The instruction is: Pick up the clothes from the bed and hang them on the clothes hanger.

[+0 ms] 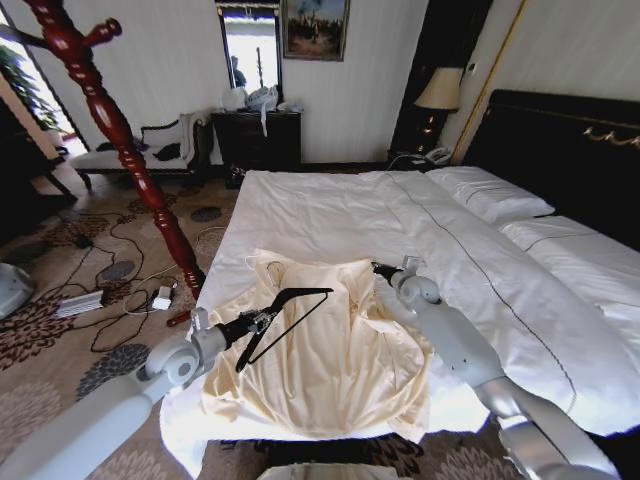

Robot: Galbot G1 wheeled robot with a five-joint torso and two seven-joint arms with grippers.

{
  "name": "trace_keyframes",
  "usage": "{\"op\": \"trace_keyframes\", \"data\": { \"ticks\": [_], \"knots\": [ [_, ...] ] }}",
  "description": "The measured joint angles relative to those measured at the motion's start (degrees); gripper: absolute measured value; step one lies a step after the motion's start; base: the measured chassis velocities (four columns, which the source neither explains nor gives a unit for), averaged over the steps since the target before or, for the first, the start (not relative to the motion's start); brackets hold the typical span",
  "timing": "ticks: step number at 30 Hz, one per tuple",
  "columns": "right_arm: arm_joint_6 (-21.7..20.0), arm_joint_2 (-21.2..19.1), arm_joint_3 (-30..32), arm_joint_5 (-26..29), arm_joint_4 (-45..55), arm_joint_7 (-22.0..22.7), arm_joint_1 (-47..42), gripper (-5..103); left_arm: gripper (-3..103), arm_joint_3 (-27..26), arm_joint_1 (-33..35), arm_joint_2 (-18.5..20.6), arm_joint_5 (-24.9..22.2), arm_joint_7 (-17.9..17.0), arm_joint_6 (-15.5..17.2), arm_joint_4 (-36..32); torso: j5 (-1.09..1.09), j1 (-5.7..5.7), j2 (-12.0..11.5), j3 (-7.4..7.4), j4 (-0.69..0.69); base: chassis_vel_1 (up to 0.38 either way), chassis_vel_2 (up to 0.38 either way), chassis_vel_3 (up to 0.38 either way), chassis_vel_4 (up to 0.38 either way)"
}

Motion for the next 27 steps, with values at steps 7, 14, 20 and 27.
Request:
{"op": "trace_keyframes", "data": {
  "ticks": [7, 14, 20, 27],
  "knots": [
    [0.41, -1.44, -0.53, -0.86, 3.39, -0.53, -0.67, 0, 14, 4.14, -4.64, -0.95, -0.74, 1.32, 0.31, 2.44, 0.0, 0.0, 0.0, 0.0, -0.03, 0.0, 0.0, 0.0, 0.0],
    [-0.15, -3.13, -0.24, 0.38, 8.68, -0.04, -2.0, 0, 14, 5.98, -6.9, -1.25, -2.24, 4.99, 0.55, 5.54, 0.0, 0.0, 0.0, 0.0, -0.01, 0.0, 0.0, 0.0, 0.0],
    [-0.95, -4.1, -0.1, 2.43, 12.67, 0.51, -2.13, 0, 14, 8.13, -9.32, -2.47, -2.04, 5.93, 0.63, 7.53, -0.01, 0.0, 0.0, 0.0, -0.02, 0.0, 0.0, 0.0, 0.0],
    [-1.7, -5.22, -0.06, 4.37, 16.32, 1.01, -1.88, 0, 14, 11.98, -12.32, -3.28, -1.85, 6.74, 0.72, 7.96, 0.0, 0.0, 0.0, 0.0, -0.02, 0.0, 0.0, 0.0, 0.0]
  ]
}}
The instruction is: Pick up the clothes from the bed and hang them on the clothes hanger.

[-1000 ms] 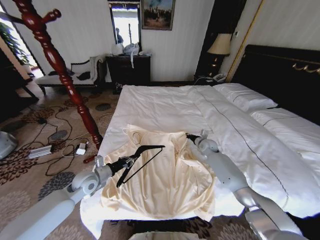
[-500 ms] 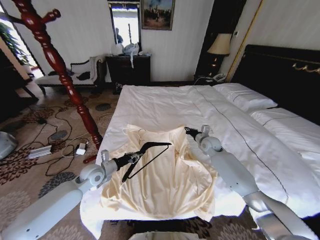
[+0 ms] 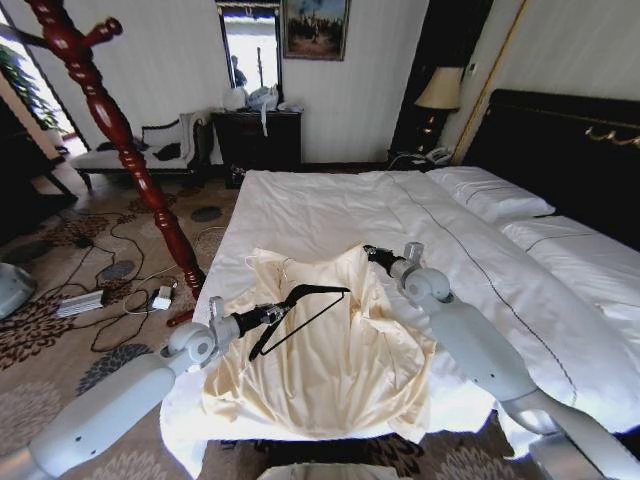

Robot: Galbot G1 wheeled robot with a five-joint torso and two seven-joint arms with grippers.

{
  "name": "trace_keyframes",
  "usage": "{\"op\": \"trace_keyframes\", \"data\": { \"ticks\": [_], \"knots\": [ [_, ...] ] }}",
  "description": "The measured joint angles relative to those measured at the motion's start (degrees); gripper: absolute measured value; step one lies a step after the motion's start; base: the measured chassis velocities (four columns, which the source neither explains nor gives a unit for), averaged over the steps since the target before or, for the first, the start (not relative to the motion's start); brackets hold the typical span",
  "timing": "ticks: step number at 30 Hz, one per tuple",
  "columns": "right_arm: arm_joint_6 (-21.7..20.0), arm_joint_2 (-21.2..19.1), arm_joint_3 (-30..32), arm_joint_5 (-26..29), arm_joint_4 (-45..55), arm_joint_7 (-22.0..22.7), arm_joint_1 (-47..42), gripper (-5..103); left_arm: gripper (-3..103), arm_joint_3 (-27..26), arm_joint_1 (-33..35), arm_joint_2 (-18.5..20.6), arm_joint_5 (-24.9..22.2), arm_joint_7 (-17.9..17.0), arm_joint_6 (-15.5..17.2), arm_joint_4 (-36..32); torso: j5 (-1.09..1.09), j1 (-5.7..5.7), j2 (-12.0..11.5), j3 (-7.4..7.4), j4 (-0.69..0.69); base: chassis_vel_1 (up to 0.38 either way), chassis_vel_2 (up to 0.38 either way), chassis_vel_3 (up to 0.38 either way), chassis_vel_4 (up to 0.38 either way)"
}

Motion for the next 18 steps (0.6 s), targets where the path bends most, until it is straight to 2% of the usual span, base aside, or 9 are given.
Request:
{"op": "trace_keyframes", "data": {
  "ticks": [10, 18],
  "knots": [
    [-0.94, -0.42, 0.71, 2.72, 2.79, 1.02, -0.08, 0, 14, 4.0, -3.32, -1.58, 0.41, 0.22, 0.04, 1.7, 0.0, 0.0, 0.0, 0.0, 0.0, 0.0, 0.0, 0.0, 0.0],
    [-1.86, -1.08, 1.93, 5.18, 4.79, 1.46, 0.18, 0, 14, 4.11, -4.08, -1.86, 0.75, 0.51, -0.16, 3.2, -0.01, 0.0, 0.0, 0.0, 0.0, 0.0, 0.0, 0.0, 0.0]
  ]
}}
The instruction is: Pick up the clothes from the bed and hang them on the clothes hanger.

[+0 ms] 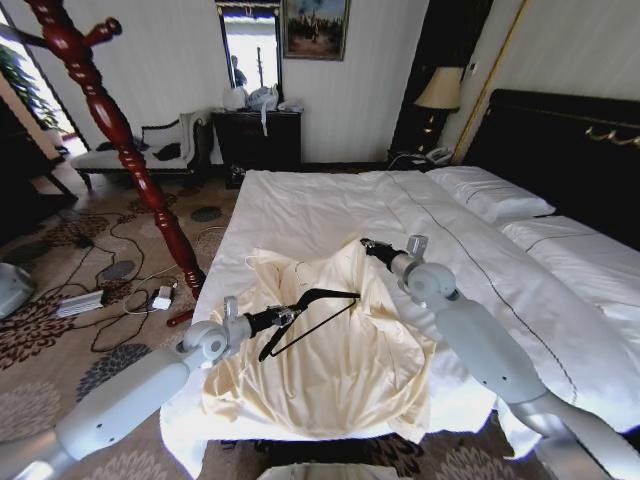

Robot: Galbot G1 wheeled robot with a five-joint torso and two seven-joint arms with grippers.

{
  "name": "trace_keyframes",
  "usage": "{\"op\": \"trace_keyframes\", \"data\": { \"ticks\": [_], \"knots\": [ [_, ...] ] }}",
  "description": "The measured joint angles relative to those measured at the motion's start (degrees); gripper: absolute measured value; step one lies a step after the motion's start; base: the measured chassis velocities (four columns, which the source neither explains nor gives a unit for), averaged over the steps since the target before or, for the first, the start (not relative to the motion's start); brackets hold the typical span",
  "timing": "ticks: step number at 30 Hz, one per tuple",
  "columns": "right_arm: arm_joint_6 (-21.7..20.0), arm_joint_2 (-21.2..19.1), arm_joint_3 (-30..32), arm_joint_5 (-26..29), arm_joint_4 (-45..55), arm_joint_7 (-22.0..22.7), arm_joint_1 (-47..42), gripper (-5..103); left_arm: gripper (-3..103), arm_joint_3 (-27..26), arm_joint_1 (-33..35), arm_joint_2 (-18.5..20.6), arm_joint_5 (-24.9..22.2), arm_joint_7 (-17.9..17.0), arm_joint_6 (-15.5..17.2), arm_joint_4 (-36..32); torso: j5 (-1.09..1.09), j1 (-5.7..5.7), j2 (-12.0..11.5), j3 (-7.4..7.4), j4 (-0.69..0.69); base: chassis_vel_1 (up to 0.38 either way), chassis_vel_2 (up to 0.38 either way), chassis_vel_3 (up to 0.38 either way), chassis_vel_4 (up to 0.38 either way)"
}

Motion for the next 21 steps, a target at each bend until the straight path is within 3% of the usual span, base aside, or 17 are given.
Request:
{"op": "trace_keyframes", "data": {
  "ticks": [10, 21],
  "knots": [
    [-0.13, -1.29, 0.36, 1.12, 0.86, -0.17, -0.29, 0, 14, -4.21, 2.67, 1.69, -0.66, 0.23, -0.25, -0.77, 0.0, 0.0, 0.0, 0.0, 0.01, 0.0, 0.0, 0.0, 0.0],
    [-1.47, -0.8, -0.3, 6.05, 3.35, 1.73, 1.23, 0, 14, 1.2, -0.18, 0.09, -0.16, 0.1, -0.06, -0.74, 0.01, 0.0, 0.0, 0.0, 0.01, 0.0, 0.0, 0.0, 0.0]
  ]
}}
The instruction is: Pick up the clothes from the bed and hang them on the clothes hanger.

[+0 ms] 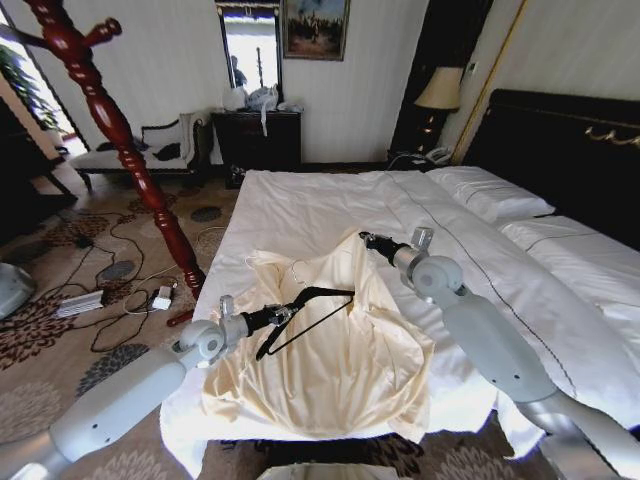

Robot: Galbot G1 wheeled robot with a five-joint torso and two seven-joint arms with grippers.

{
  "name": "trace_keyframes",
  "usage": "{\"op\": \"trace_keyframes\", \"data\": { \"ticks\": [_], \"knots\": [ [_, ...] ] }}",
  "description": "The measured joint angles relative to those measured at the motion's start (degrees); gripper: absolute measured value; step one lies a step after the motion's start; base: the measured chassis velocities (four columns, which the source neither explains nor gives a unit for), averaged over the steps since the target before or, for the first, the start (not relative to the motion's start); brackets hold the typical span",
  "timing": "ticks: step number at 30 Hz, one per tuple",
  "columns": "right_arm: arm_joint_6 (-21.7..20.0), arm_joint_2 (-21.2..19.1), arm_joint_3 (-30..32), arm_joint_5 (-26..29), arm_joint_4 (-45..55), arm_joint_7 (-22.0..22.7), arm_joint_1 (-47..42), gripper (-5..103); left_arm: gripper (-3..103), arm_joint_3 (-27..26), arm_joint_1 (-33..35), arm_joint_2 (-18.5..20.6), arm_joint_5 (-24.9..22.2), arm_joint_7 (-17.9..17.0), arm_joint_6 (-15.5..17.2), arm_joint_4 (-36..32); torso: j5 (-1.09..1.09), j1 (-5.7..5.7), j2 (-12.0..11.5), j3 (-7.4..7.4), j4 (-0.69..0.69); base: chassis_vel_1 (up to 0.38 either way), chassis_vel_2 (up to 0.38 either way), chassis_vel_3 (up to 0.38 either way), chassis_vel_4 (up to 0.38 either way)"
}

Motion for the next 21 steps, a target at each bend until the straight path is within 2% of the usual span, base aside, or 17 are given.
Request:
{"op": "trace_keyframes", "data": {
  "ticks": [7, 11, 21],
  "knots": [
    [-0.62, 0.09, 0.0, 1.12, 1.15, 0.6, -0.28, 0, 14, 1.57, -1.88, -1.84, -0.04, -0.38, 0.02, 0.42, 0.0, 0.0, 0.0, 0.0, 0.0, 0.0, 0.0, 0.0, 0.0],
    [-0.9, 0.37, 0.03, 1.77, 1.69, 1.09, -1.4, 0, 14, 2.7, -4.1, -4.23, -0.51, -1.16, 0.03, 1.44, 0.01, 0.0, 0.0, 0.0, 0.0, 0.0, 0.0, 0.0, 0.0],
    [-1.37, -0.12, 0.18, 1.16, 3.49, 1.32, -3.81, 0, 14, 2.52, -6.7, -8.11, -1.44, -1.58, 0.05, 4.28, 0.01, 0.0, 0.0, 0.0, -0.01, 0.0, 0.0, 0.0, 0.0]
  ]
}}
